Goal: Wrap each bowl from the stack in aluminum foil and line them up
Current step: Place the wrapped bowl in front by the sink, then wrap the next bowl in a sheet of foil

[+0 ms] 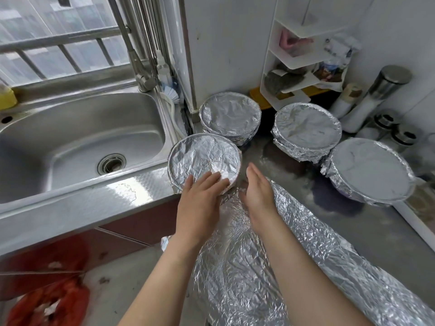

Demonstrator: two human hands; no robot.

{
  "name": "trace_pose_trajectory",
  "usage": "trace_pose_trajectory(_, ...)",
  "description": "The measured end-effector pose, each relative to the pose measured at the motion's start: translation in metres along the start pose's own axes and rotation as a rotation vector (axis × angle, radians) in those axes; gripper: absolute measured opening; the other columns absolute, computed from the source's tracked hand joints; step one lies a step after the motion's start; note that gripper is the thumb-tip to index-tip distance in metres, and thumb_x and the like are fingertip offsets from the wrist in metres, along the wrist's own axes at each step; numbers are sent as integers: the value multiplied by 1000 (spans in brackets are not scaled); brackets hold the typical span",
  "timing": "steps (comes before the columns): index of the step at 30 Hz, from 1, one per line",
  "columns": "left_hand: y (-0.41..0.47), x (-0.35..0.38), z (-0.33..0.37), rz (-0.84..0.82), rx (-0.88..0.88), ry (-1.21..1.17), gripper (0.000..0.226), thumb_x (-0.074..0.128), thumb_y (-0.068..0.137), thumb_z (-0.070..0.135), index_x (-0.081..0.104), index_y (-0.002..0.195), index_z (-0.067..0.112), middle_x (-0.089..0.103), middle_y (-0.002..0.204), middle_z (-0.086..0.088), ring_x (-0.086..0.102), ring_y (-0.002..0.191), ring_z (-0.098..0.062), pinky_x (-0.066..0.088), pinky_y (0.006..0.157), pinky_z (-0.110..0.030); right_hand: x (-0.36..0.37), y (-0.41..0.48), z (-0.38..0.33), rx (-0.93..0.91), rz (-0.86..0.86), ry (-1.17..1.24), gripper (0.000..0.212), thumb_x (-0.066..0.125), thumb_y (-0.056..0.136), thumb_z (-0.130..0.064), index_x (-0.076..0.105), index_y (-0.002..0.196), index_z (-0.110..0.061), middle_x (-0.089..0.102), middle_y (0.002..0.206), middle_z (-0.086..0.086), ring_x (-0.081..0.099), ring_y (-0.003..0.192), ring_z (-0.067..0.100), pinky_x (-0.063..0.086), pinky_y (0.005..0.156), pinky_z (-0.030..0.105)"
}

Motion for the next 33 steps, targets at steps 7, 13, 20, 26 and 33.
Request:
trace_pose_trajectory(7, -6, -5, 22, 92, -60, 36, 56, 71, 75, -2, 62, 127, 16, 57, 135, -13, 50, 128, -35, 34, 109, -54, -49, -25, -7, -208, -61, -622, 53, 44, 101, -32, 27, 151, -30, 33, 155, -7, 38, 138, 17, 31, 113, 36)
trace_pose_trajectory(13, -69, 27, 64, -198, -76, -1, 32, 69, 85, 22, 66, 116, 28, 59, 114, 3, 55, 107, -23, 49, 80, -35, -133, -37, 15, -133, -34, -1267, 72, 55, 92, -38, 17, 152, -31, 18, 161, 1, 15, 147, 27, 26, 115, 49)
trace_pose_trajectory(20, -133, 62, 80, -638, -115, 170, 83, 52, 89, 62, 5, 154, 39, -14, 162, -1, -10, 150, -26, -3, 119, -50, -199, -64, 27, 40, 106, -1395, 73, 60, 90, -42, 22, 150, -28, 30, 154, 4, 31, 138, 30, 34, 106, 52)
trace_pose_trajectory(26, -151, 63, 99, -613, -85, 145, 81, 59, 89, 53, 10, 153, 43, -10, 162, 1, -10, 149, -22, -8, 117, -50, -236, -86, 30, 126, 193, -1226, 41, 67, 85, -38, 58, 120, -18, 62, 125, 7, 58, 110, 31, 46, 96, 42)
trace_pose_trajectory(33, -175, 27, 78, 14, -689, -206, 61, 73, 83, 20, 47, 138, 23, 37, 145, -14, 33, 130, -35, 31, 101, -41, -266, -111, 11, -54, 216, -965, 36, 58, 94, -13, 54, 123, 9, 60, 121, 26, 56, 110, 39, 45, 89, 41)
Point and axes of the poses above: each hand's wrist, its own y-axis towards the middle knuckle, its own x-axis out of the palm, z = x × y, the point moved 4 cm from there along y, towards the middle knuckle
